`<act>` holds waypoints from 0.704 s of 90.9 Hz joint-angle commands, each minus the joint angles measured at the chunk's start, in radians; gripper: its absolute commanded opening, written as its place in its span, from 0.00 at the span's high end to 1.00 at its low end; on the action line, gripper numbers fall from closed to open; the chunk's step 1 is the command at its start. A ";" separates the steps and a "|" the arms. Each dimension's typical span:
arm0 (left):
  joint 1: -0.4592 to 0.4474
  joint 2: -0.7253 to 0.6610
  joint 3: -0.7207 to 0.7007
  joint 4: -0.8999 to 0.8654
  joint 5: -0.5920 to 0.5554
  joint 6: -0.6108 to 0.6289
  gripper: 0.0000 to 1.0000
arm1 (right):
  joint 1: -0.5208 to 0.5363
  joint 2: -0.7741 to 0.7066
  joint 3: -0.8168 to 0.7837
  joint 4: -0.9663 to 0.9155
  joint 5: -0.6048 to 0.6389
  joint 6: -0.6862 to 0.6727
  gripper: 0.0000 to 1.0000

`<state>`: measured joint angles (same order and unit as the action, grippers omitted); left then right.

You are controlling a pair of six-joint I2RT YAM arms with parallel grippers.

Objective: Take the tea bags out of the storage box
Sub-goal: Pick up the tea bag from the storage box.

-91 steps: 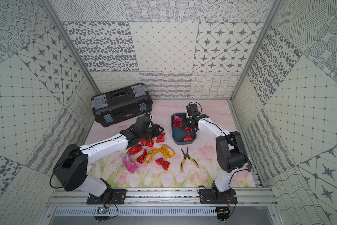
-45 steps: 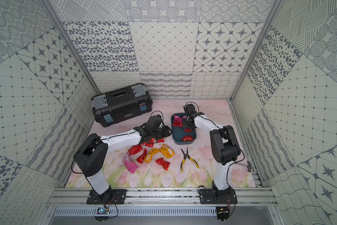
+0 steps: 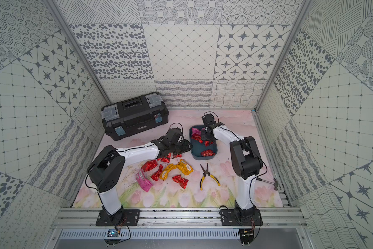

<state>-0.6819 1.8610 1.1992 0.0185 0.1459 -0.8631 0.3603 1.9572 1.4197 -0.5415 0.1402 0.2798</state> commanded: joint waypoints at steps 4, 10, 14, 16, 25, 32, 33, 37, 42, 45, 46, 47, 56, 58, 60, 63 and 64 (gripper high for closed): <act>-0.004 0.023 0.034 0.009 0.022 0.022 0.52 | 0.002 0.015 0.001 0.011 0.032 0.001 0.82; -0.004 0.032 0.043 0.007 0.024 0.022 0.51 | 0.002 0.020 0.001 0.011 0.028 0.003 0.79; -0.005 0.037 0.049 0.005 0.023 0.023 0.52 | 0.002 0.023 0.002 0.011 0.023 0.004 0.79; -0.005 0.040 0.050 0.005 0.022 0.023 0.52 | 0.001 0.023 0.002 0.011 0.021 0.005 0.79; -0.005 0.052 0.062 0.003 0.023 0.024 0.52 | 0.002 0.026 0.006 0.011 0.013 0.003 0.82; -0.004 0.064 0.076 0.003 0.025 0.022 0.54 | 0.002 0.020 0.006 0.011 0.012 0.001 0.87; -0.005 0.066 0.079 0.003 0.025 0.022 0.54 | 0.002 0.019 0.005 0.011 0.012 0.001 0.88; -0.005 0.076 0.088 0.002 0.027 0.023 0.56 | 0.001 0.014 0.002 0.011 0.012 0.002 0.91; -0.005 0.087 0.099 -0.002 0.031 0.024 0.57 | 0.000 -0.001 -0.005 0.011 0.012 0.004 0.96; -0.005 0.094 0.105 -0.004 0.032 0.025 0.59 | 0.000 -0.014 -0.013 0.012 0.012 0.004 0.98; -0.005 0.096 0.107 -0.004 0.032 0.025 0.59 | 0.000 -0.019 -0.016 0.014 0.012 0.005 0.99; -0.005 0.098 0.108 -0.005 0.033 0.025 0.59 | 0.000 -0.023 -0.018 0.015 0.012 0.005 0.99; -0.005 0.111 0.117 -0.012 0.034 0.028 0.63 | -0.001 -0.080 -0.051 0.017 0.009 0.008 1.00; -0.005 0.114 0.119 -0.014 0.033 0.029 0.64 | -0.002 -0.095 -0.060 0.019 0.007 0.009 1.00; -0.005 0.116 0.120 -0.015 0.033 0.030 0.65 | -0.003 -0.110 -0.071 0.020 0.005 0.011 1.00; -0.005 0.120 0.120 -0.017 0.032 0.033 0.67 | -0.005 -0.136 -0.088 0.021 0.002 0.014 1.00; -0.006 0.120 0.121 -0.018 0.031 0.034 0.67 | -0.005 -0.144 -0.095 0.021 0.001 0.015 1.00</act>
<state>-0.6823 1.9617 1.2980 0.0143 0.1642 -0.8600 0.3592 1.9148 1.3678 -0.5346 0.1436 0.2813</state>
